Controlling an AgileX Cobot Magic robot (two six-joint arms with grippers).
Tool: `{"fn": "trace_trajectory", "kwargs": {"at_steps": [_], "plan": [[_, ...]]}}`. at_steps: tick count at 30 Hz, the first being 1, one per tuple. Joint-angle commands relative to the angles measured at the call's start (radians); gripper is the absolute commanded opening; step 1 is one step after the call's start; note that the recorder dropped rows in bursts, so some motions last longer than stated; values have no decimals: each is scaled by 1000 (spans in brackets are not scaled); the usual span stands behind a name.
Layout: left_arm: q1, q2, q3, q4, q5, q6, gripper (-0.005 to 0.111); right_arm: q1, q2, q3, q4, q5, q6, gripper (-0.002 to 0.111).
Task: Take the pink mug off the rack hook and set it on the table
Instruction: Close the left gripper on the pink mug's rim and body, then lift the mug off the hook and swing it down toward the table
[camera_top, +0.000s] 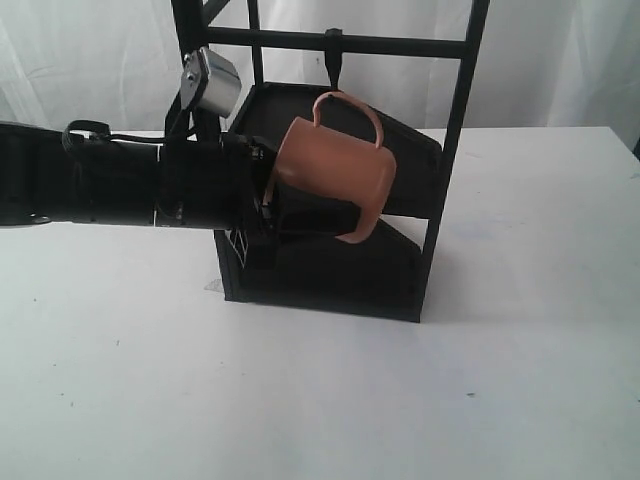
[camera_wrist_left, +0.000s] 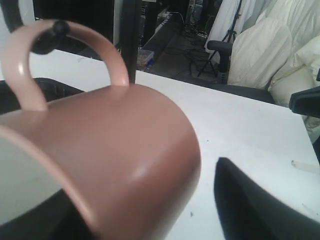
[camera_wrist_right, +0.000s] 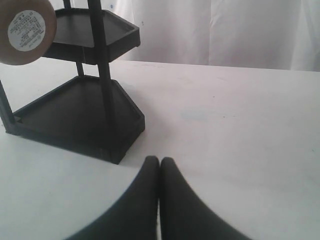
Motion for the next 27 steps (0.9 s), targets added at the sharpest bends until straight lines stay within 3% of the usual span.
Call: {"fn": "trace_trajectory", "kwargs": {"at_steps": [1, 9, 24, 27], "plan": [[-4, -2, -5, -22, 11, -11, 42, -3, -6, 5, 0, -11, -4, 0], [-4, -2, -5, -22, 11, -6, 0, -3, -6, 5, 0, -9, -4, 0], [-4, -75, -36, -22, 25, -44, 0, -3, -6, 5, 0, -9, -4, 0], [-4, -97, -36, 74, 25, -91, 0, -3, -6, 5, 0, -9, -4, 0]]}}
